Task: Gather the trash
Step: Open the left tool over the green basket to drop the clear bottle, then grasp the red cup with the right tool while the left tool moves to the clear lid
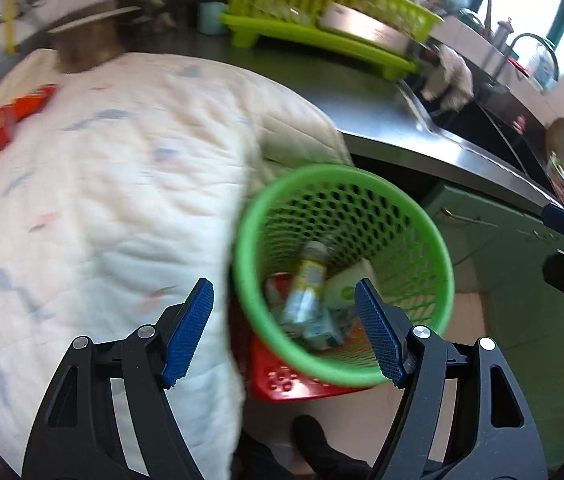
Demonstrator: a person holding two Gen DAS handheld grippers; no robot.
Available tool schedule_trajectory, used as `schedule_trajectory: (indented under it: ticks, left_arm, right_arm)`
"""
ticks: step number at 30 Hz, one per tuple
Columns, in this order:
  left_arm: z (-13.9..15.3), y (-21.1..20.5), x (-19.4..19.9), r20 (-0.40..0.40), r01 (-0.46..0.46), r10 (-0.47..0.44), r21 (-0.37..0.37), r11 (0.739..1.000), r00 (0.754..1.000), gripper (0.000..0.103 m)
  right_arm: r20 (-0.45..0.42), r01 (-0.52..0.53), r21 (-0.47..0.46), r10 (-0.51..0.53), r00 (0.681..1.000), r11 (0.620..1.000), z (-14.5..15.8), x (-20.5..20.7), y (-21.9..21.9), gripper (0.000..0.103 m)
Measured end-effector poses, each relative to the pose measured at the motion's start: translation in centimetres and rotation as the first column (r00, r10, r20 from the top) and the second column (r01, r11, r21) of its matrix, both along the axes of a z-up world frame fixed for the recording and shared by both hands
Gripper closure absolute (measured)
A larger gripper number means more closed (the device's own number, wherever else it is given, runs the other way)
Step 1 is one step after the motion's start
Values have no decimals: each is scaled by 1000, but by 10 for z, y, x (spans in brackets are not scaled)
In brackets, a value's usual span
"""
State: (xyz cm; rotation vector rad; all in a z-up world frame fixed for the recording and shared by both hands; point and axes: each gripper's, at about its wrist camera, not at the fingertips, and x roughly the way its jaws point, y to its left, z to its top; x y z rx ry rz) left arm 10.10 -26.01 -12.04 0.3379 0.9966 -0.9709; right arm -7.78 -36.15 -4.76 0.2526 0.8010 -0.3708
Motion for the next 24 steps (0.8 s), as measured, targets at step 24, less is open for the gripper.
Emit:
schedule_trajectory:
  ticks: [24]
  left_arm:
    - [43,248,149,142,-557,554,-23,830,820,22]
  right_arm:
    - [8,-474,-61,475,880,879,16,251,118,18]
